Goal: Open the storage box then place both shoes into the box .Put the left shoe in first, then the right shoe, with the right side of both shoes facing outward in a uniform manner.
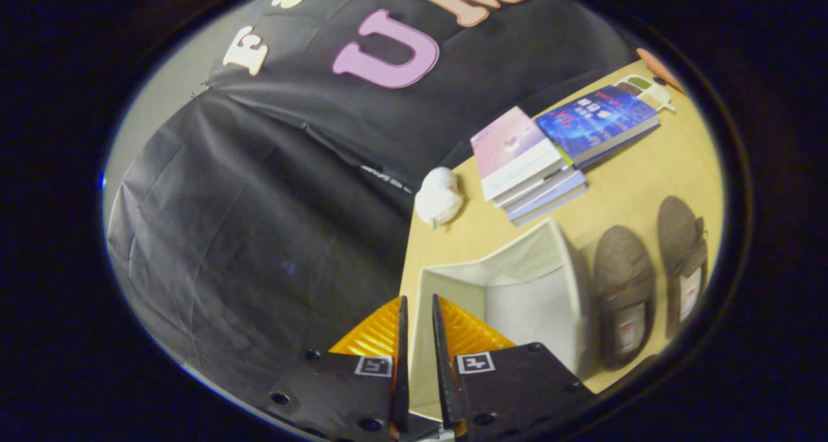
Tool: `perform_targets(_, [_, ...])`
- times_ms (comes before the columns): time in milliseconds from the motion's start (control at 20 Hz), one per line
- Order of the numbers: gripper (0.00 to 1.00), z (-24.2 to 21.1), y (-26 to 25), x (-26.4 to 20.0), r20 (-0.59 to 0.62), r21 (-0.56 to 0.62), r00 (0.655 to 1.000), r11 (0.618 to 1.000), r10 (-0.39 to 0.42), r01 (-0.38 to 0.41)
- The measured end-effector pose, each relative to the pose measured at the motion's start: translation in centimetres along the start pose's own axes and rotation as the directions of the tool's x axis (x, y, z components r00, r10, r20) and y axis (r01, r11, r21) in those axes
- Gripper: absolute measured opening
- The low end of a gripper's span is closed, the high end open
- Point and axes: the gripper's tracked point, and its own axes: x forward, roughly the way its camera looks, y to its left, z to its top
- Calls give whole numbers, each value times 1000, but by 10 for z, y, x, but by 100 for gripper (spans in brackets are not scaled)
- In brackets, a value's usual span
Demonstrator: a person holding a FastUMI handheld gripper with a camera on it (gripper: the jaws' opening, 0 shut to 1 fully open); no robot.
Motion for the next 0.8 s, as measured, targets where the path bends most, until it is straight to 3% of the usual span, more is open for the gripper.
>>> perform_targets(350, [22, 56, -93, -52, 71, 24, 991, 993, -116, 115])
perform_targets(800, [22, 13, -187, -66, -30, 64, 966, 964, -258, 260])
